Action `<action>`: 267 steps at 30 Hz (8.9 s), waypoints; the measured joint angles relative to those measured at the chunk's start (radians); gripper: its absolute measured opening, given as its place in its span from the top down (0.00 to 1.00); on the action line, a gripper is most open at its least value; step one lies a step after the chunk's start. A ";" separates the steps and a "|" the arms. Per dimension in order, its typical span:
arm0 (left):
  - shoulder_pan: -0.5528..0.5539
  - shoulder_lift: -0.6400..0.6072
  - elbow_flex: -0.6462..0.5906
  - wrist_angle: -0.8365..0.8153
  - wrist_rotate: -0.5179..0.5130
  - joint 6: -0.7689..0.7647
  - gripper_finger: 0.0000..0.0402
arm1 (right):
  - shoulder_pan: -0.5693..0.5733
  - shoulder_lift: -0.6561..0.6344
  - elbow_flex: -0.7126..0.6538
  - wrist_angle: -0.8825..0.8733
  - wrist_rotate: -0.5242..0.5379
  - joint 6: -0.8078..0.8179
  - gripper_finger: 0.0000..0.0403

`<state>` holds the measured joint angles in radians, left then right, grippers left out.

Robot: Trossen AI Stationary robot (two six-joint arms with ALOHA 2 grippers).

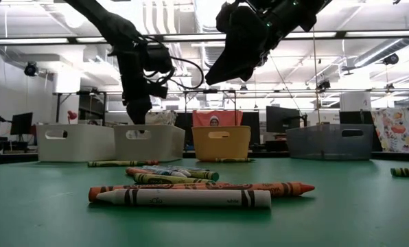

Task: Sort crayons
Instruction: Put the green crayon into the gray bin, then put the white crayon into the black bin, then put the green crayon into the gray bin

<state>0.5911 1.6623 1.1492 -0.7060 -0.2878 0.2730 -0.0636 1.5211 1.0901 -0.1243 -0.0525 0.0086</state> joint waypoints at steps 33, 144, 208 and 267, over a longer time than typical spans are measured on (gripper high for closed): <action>-0.615 -0.406 -0.181 -0.148 0.019 -0.747 0.89 | 0.036 0.000 -0.013 0.003 0.002 0.044 0.76; -1.086 -0.570 -0.548 1.021 -0.410 -0.300 1.00 | 0.146 0.283 0.070 0.759 0.000 -0.099 0.76; -1.086 -0.588 -0.536 0.939 -0.412 -0.372 0.65 | -0.753 0.207 0.210 -0.952 0.411 0.229 0.75; -0.875 -0.290 -0.536 0.406 -0.198 -0.797 0.62 | 0.046 -0.127 0.012 -0.146 0.278 0.147 0.80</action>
<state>-0.2841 1.3724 0.6128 -0.2998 -0.4855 -0.5239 -0.0174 1.3945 1.1025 -0.2707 0.2256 0.1552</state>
